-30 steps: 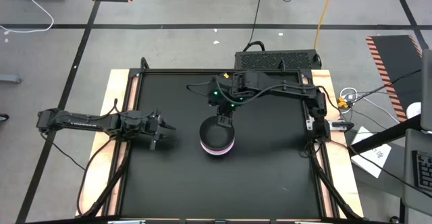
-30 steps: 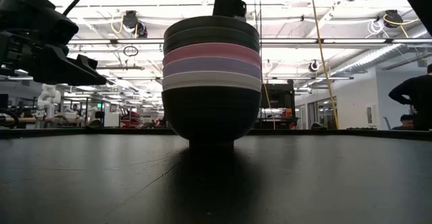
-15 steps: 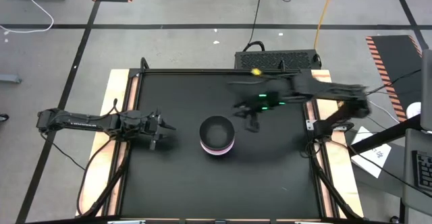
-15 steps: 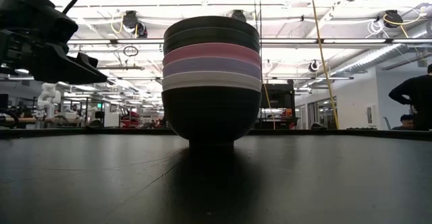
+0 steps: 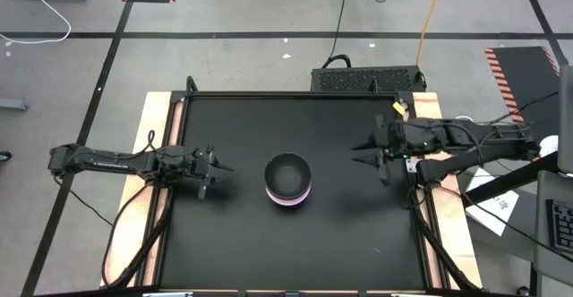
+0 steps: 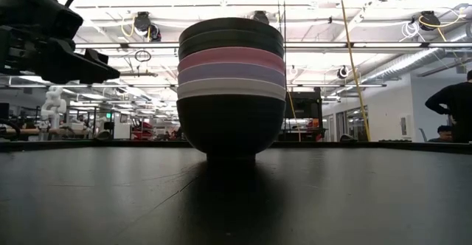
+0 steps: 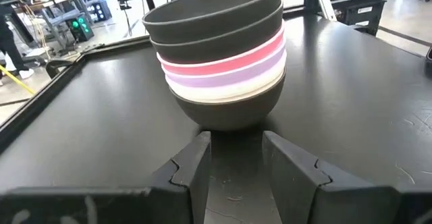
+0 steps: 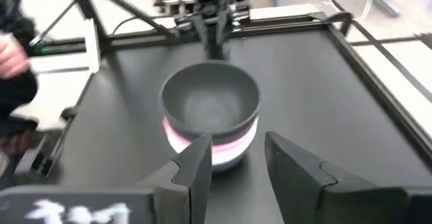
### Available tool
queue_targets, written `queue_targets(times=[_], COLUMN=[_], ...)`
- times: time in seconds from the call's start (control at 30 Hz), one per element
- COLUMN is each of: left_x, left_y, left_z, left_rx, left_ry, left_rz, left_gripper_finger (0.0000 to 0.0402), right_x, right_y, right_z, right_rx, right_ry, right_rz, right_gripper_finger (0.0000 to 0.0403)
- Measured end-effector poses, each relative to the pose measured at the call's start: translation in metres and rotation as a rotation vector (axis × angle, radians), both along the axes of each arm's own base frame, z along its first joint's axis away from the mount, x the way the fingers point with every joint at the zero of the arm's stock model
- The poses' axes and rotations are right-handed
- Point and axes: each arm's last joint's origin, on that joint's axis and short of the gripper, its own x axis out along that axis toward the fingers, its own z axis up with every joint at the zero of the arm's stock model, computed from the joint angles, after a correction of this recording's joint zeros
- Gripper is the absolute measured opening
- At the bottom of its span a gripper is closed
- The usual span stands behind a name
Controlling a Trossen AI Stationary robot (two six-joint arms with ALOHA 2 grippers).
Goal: Nest bowls inside each other
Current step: Return to Home Position
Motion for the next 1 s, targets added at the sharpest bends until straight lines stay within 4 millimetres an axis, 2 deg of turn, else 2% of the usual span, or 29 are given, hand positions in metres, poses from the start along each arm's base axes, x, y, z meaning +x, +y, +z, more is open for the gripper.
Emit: queue_targets(times=[0.23,0.5,0.8,1.0], left_x=[0.0,0.0,0.001,0.0], left_y=[0.0,0.0,0.005,0.012], left_z=[0.001,0.002,0.008,0.007], left_rx=[-0.014,0.035,0.039,0.021], left_ry=[-0.008,-0.029,-0.093,-0.073], left_rz=[0.002,-0.009,-0.032,0.028], left_gripper_finger=[0.0136,0.0136,0.0136,0.0136], right_x=[-0.035,-0.073,-0.089,-0.097], right_y=[0.003,-0.004,-0.008,-0.009], right_z=[-0.029,-0.049,-0.079,-0.093], right_rx=[-0.058,-0.033,-0.08,-0.069], right_ry=[-0.035,-0.145,-0.194,-0.236], right_rz=[0.029,-0.023,-0.033,-0.031], right_gripper_finger=[0.0125,0.0125,0.0125,0.0125])
